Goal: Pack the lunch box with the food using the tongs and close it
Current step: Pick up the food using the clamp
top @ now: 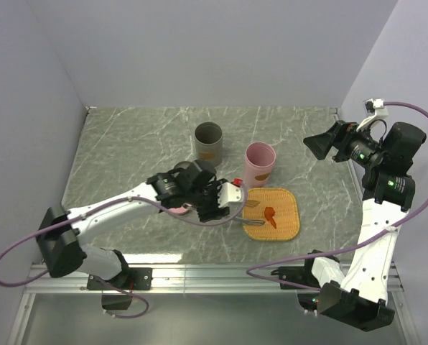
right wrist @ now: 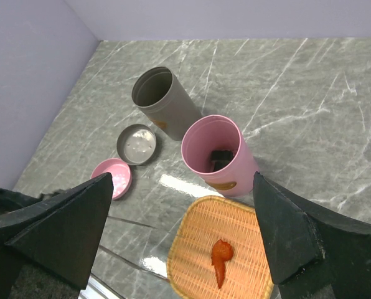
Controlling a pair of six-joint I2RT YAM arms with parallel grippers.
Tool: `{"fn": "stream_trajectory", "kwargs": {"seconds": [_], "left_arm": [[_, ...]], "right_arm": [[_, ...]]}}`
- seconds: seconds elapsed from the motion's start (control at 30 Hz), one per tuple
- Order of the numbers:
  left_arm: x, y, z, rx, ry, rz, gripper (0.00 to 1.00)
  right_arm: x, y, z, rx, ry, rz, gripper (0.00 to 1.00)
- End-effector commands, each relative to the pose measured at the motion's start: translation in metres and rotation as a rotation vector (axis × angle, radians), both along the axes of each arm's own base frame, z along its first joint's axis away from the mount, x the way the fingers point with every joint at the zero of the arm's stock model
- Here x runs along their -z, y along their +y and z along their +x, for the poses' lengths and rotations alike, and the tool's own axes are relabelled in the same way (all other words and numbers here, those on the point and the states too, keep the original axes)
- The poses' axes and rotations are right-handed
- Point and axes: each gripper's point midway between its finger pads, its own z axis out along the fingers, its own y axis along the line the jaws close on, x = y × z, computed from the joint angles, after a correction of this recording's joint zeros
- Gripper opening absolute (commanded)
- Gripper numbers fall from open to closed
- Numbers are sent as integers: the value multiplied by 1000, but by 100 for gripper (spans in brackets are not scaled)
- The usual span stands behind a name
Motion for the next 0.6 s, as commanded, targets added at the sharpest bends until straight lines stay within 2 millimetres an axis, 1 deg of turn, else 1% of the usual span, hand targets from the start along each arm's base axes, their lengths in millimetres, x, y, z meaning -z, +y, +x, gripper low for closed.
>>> {"fn": "stream_trajectory", "kwargs": {"seconds": [0.0, 0.03, 0.07, 0.1, 0.13, 0.17, 0.23, 0.27, 0.33, 0.37, 0.57], "left_arm": [[-23, -32, 7, -101, 22, -88, 60], [-19, -34, 11, -139, 25, -76, 59], [-18, -37, 10, -183, 53, -80, 59], [-17, -41, 6, -191, 64, -76, 59], [-12, -44, 6, -213, 76, -62, 59], [-14, -48, 8, -266, 94, -73, 59], [-13, -51, 7, -308, 125, -64, 58], [-12, -57, 7, -337, 152, -65, 58], [-11, -63, 6, -357, 137, -58, 57], [-10, -67, 1, -385, 152, -60, 57], [-2, -76, 0, -449, 117, -37, 56]], "right_arm": [[-19, -2, 0, 6, -60, -29, 100], [-18, -3, 0, 10, -57, -30, 100], [-18, -3, 0, 10, -58, -32, 100], [-18, -3, 0, 10, -56, -31, 100], [-19, -3, 0, 8, -61, -32, 100], [-18, -3, 0, 9, -56, -26, 100], [-19, -2, 0, 4, -61, -25, 100], [-18, -2, 0, 5, -59, -25, 100], [-18, -2, 0, 8, -59, -25, 100], [-19, -2, -1, 9, -62, -29, 100], [-19, -5, -2, 28, -67, -50, 100]]}}
